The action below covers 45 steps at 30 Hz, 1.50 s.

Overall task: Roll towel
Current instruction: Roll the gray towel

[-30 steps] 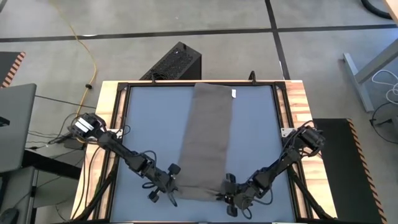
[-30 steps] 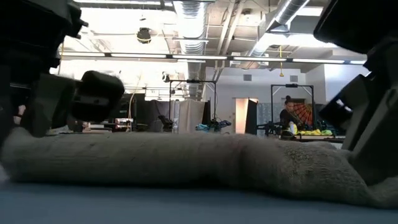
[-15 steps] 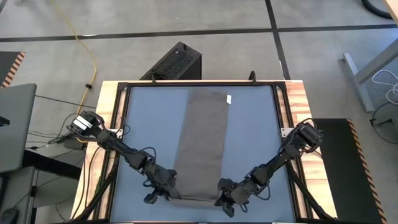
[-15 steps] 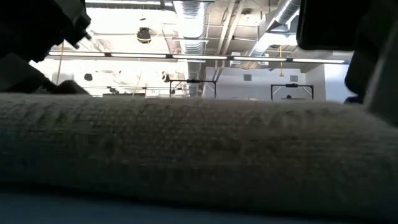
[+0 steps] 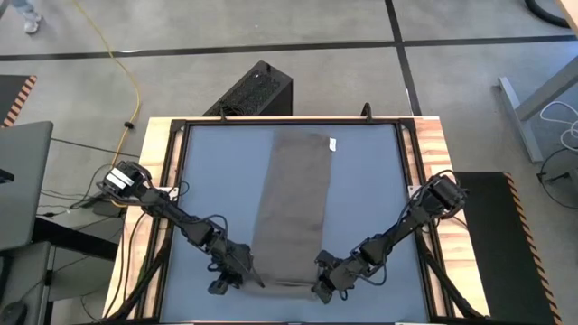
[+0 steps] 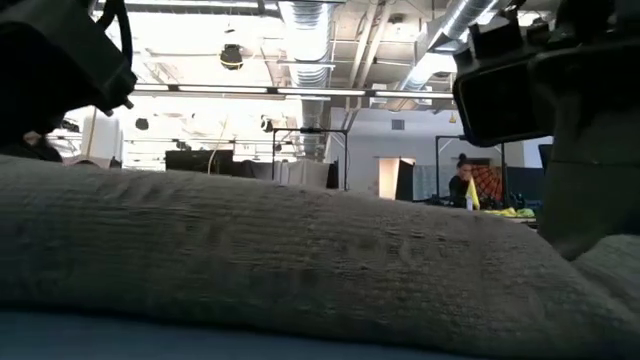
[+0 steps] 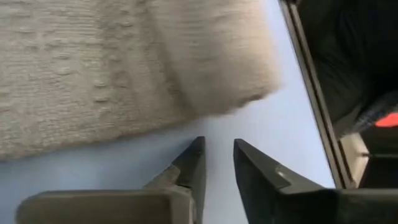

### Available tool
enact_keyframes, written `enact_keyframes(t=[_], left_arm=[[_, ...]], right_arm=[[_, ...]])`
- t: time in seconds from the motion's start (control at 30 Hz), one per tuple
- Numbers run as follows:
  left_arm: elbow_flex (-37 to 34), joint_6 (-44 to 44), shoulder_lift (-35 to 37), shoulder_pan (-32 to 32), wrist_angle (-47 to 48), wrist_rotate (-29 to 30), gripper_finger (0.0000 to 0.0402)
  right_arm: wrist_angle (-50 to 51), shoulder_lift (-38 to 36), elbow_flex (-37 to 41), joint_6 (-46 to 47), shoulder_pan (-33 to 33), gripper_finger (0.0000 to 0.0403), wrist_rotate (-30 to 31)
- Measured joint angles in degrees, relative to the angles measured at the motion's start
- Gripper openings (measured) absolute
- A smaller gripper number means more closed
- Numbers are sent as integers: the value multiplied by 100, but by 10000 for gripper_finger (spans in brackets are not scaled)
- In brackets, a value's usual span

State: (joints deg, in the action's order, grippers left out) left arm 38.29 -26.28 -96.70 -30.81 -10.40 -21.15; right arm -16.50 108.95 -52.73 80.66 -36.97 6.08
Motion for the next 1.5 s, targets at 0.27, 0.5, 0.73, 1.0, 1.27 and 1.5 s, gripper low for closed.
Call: enact_keyframes(t=[0.27,0.5,0.73,1.0,1.27,1.5], left_arm=[[-5,395,414,4,738,-241,93],[-3,1509,1401,-202,157,1445,74],[6,2412,813,-173,-1462,1985,63],[96,2246,-423,-46,-2641,1261,63],[286,2224,-645,115,-2341,1353,63],[286,2289,-645,129,-1904,1376,63]], right_arm=[[236,0,-4,44,106,24,-17],[273,0,-4,-140,263,24,-18],[283,4,-4,-119,354,24,65],[292,7,-4,-8,358,24,108],[292,7,-2,-9,361,25,114],[292,9,-2,-8,363,46,119]])
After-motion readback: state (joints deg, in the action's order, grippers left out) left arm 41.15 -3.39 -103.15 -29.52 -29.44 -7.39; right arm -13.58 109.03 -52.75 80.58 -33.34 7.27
